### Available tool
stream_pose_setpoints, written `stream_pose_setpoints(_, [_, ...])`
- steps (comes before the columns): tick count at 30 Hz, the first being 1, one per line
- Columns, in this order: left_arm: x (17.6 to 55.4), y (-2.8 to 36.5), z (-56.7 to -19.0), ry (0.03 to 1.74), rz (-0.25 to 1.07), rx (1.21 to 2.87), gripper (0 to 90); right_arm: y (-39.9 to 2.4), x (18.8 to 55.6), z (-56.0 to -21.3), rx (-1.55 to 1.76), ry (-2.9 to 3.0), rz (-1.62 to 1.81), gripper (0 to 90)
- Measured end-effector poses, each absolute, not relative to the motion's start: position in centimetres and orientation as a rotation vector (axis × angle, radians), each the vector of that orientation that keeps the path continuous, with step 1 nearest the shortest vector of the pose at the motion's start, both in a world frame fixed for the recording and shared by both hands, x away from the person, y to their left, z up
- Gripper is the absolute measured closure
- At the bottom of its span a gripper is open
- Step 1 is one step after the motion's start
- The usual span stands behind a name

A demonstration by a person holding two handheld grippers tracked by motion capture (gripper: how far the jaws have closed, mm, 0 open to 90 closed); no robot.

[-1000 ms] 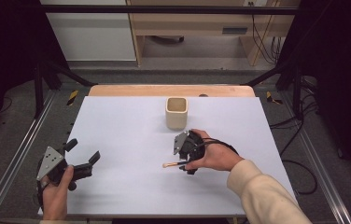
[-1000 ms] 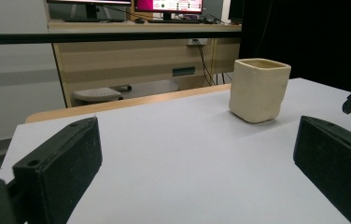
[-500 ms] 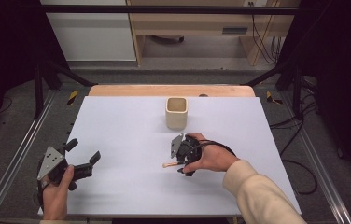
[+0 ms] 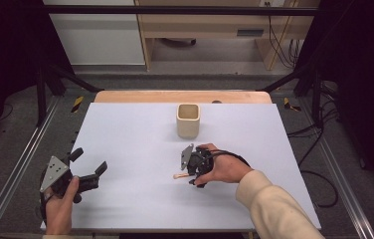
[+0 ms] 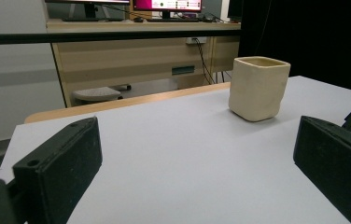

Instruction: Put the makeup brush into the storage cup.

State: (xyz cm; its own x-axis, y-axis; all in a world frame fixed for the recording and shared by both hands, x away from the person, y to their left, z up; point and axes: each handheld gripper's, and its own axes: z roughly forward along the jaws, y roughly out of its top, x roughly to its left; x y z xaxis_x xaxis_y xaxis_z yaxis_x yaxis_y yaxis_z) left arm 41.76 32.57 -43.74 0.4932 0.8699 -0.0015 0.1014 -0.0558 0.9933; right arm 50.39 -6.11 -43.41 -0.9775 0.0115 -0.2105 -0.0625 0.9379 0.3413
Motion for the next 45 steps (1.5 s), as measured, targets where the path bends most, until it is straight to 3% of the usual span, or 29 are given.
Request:
stream_pose_setpoints(19, [41.76,32.54,-43.73,0.879,0.784,1.513,0.4,-6.03,50.47,-43.93,-0.094,2.888,0.492,46.5])
stream_pose_setpoints(37, [41.75,32.50,-43.70,0.881,0.787,1.506,0.4,-5.87,50.62,-44.22,-0.112,2.896,0.479,50.2])
stream_pose_setpoints(45, [41.72,32.45,-43.69,0.879,0.787,1.506,0.4,-5.91,50.68,-44.40,-0.120,2.894,0.458,61.6])
